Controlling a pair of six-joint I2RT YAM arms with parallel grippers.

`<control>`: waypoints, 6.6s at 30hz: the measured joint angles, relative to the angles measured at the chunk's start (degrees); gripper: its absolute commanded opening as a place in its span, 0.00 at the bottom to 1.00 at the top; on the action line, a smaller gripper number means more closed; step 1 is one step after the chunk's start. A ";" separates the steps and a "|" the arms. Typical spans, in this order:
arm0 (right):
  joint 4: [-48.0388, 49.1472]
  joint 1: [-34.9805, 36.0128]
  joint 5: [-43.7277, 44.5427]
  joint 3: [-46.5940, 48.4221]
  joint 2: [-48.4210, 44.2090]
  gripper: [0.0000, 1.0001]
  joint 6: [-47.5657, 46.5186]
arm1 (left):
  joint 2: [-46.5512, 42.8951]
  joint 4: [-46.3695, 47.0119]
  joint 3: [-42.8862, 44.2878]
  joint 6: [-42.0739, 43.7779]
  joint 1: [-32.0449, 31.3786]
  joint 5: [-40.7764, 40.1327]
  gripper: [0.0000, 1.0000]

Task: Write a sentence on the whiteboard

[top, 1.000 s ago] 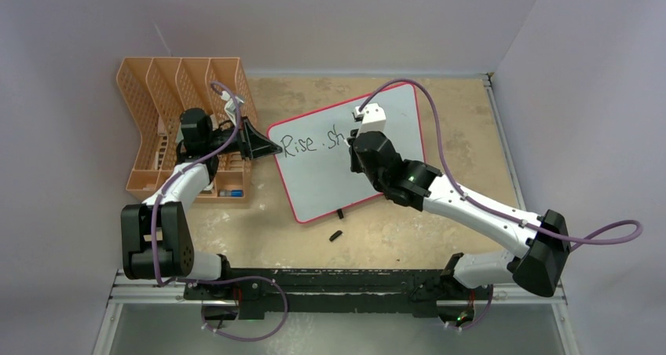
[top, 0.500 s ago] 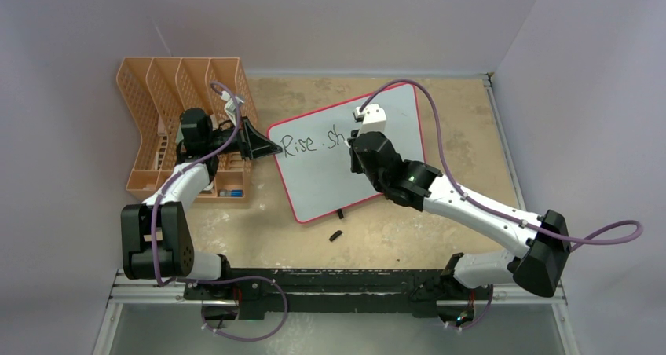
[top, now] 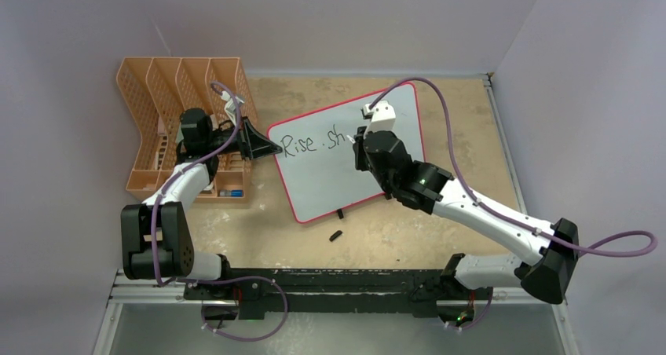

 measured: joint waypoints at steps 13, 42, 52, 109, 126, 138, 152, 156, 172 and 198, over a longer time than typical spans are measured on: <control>2.47 -0.07 0.11 -0.04 1.88 0.00 -1.60 | -0.13 -0.22 0.00 0.07 0.00 -0.02 0.00; 4.83 -1.16 0.46 -0.04 3.98 0.00 -2.80 | -0.15 -0.59 0.09 0.09 0.00 -0.48 0.00; 4.81 -1.29 0.02 -0.04 3.45 0.00 -2.75 | -0.20 -0.61 0.09 0.09 0.00 -0.46 0.00; 3.43 -1.55 -1.53 -1.18 3.10 0.00 -1.79 | -0.31 -1.27 0.09 0.52 -0.02 -0.92 0.00; 0.46 -1.51 -1.75 -1.18 3.15 0.00 -0.07 | -0.31 -1.46 0.11 0.52 -0.02 -1.20 0.00; 0.44 -1.51 -1.73 -1.18 3.13 0.00 -0.04 | -0.31 -1.46 0.11 0.52 -0.02 -1.27 0.00; 0.02 -1.55 -1.86 -1.18 1.20 0.00 -0.46 | -0.52 -1.49 0.11 0.55 -0.07 -1.14 0.00; 0.59 -1.55 -1.60 -1.18 1.18 0.00 -0.63 | -0.52 -1.49 0.11 0.55 -0.07 -1.14 0.00; 2.36 -2.29 -1.42 -1.18 1.22 0.00 -1.20 | -0.52 -1.51 0.11 0.55 -0.07 -1.14 0.00; 4.02 -3.06 -1.49 -1.18 2.47 0.00 -1.84 | -0.55 -1.75 0.11 0.61 -0.07 -1.20 0.00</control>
